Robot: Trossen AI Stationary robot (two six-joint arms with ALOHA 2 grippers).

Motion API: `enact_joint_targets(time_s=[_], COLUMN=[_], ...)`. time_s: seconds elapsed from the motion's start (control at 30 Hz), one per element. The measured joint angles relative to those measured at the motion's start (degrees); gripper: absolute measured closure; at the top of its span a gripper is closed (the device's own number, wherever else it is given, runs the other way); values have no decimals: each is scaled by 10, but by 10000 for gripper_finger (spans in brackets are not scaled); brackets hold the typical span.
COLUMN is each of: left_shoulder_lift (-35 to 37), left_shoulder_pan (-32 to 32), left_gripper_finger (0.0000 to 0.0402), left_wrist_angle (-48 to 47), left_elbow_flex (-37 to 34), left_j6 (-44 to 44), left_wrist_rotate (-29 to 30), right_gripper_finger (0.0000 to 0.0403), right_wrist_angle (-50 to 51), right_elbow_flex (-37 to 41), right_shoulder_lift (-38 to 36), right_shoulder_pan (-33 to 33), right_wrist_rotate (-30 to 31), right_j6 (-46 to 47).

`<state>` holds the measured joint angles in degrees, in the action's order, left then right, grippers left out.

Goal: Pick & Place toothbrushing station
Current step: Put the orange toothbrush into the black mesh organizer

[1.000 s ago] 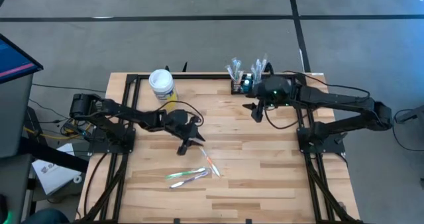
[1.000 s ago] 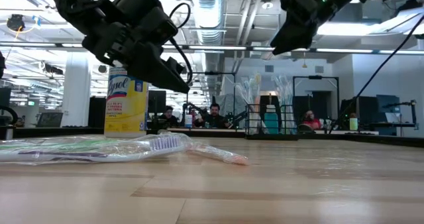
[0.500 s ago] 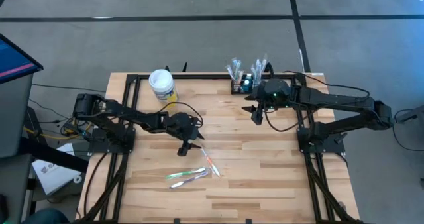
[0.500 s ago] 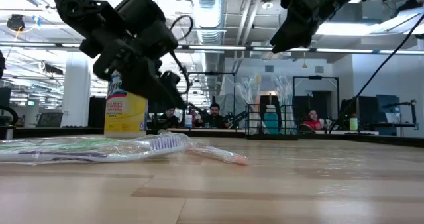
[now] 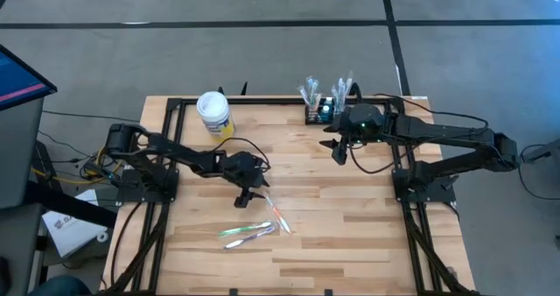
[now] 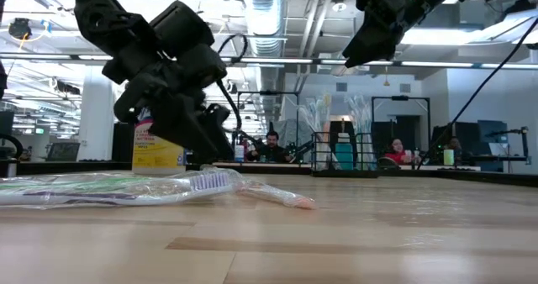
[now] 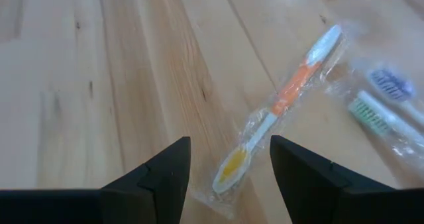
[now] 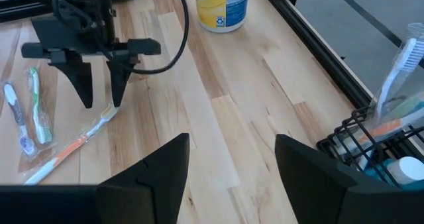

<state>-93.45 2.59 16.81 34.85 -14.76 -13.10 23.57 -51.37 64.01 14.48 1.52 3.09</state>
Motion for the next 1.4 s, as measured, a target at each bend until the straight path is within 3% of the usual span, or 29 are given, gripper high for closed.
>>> enact_joint_targets(time_s=[0.53, 1.1, 1.4], left_shoulder_lift=[-54, -53, -43], left_shoulder_pan=[1, 1, -1], left_gripper_finger=[206, 361, 345], left_wrist_angle=[7, -2, -9], left_elbow_flex=[0, 1, -1], left_j6=[0, 0, 3], left_wrist_rotate=[2, 6, 27], right_gripper_finger=[189, 189, 189], right_wrist_angle=[0, 0, 0], right_elbow_flex=[0, 0, 0], right_shoulder_lift=[0, 0, 0], right_shoulder_pan=[-14, -14, -17], right_wrist_rotate=[0, 0, 0], right_j6=[0, 0, 0])
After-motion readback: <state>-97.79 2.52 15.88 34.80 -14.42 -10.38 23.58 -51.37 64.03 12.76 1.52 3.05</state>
